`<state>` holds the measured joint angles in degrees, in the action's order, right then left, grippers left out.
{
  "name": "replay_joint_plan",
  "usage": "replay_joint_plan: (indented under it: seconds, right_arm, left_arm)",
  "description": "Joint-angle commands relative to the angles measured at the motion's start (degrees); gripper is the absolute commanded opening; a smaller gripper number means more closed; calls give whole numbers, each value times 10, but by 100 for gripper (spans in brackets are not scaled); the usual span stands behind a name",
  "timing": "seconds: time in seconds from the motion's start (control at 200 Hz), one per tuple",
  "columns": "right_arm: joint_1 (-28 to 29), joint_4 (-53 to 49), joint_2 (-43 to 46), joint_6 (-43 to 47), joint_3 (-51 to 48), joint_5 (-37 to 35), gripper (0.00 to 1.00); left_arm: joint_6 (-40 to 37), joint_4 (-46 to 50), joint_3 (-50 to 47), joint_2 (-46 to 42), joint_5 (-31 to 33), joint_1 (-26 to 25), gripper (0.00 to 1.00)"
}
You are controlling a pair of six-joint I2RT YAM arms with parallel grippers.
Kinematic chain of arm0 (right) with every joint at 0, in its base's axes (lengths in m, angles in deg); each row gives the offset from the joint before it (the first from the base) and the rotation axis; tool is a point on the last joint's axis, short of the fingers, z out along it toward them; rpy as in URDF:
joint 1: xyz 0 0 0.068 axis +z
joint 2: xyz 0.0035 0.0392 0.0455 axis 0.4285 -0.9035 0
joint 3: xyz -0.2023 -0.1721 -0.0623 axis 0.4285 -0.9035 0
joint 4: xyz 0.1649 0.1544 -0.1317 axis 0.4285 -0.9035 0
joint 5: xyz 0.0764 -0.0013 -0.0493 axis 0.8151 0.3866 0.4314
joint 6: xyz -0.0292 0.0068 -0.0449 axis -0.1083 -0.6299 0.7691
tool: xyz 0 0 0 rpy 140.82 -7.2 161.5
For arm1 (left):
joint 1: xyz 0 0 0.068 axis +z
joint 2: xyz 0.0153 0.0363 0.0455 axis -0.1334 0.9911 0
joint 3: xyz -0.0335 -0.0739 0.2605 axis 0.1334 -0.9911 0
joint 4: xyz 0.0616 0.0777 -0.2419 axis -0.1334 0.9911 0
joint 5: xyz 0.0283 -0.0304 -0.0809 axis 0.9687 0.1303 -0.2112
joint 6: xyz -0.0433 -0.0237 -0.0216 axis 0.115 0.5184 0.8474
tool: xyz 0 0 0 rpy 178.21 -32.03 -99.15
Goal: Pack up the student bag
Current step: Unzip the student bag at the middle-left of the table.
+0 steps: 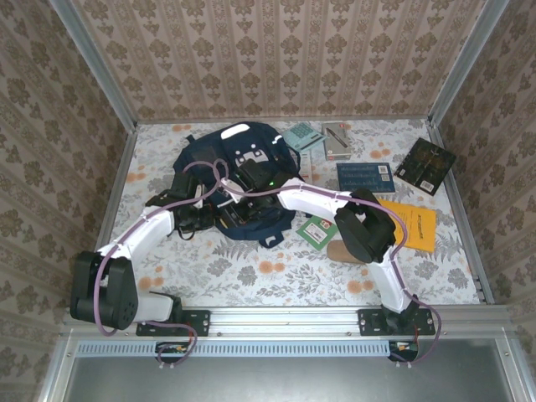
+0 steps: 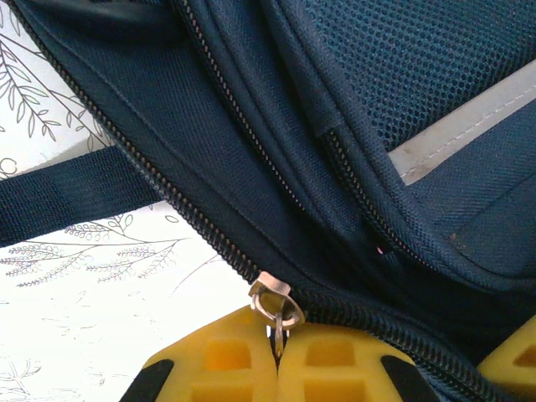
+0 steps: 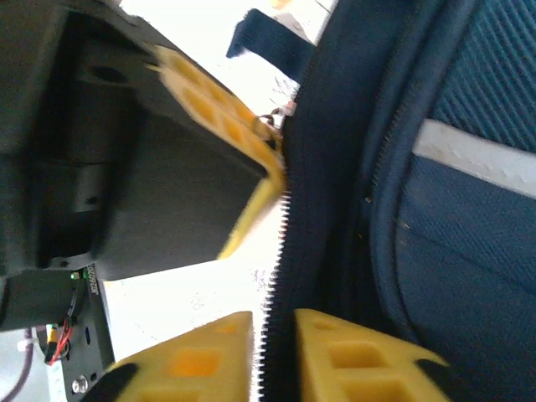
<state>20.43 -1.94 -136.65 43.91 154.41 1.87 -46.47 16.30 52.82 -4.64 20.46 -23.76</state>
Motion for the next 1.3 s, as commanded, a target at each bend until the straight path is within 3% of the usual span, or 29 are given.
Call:
replay_joint_plan:
  seconds: [0.0, 0.02, 0.21, 0.4, 0.675, 0.91, 1.0, 1.035, 1.085, 1.12, 1.23, 1.295]
  right_arm:
    - [-2, -20, -8, 2, 0, -14, 6]
    - [-3, -17, -5, -1, -3, -13, 0]
    - [-7, 7, 41, -18, -22, -17, 0]
    - [-5, 6, 82, -18, -44, -6, 0]
    - [6, 8, 113, -17, -90, -6, 0]
    - [12, 7, 119, -23, -87, -18, 0]
    - [12, 10, 120, -28, -84, -23, 0]
    - [12, 9, 118, -32, -81, -27, 8]
    - [12, 9, 119, -38, -78, -37, 32]
    - [12, 11, 121, -42, -77, -46, 41]
    - [12, 26, 138, -57, -82, -84, 54]
    - [11, 36, 158, -64, -92, -121, 61]
  left_arm:
    - [8, -15, 0, -9, -5, -2, 0]
    - [8, -14, -1, -9, -3, -2, 0]
    - [6, 21, 8, 7, 49, 8, 0]
    - [13, 32, 19, 41, 83, 73, 0]
    - [21, 3, 86, 125, 75, 160, 0]
    - [10, -9, 105, 149, 74, 190, 0]
    - [3, -23, 103, 144, 41, 191, 0]
    - [4, -29, 101, 141, 28, 189, 0]
    - [3, -36, 97, 133, 10, 183, 0]
    - [2, -37, 95, 125, 3, 177, 4]
    - [0, -32, 79, 87, -3, 154, 19]
    - [3, -28, 67, 54, -10, 147, 33]
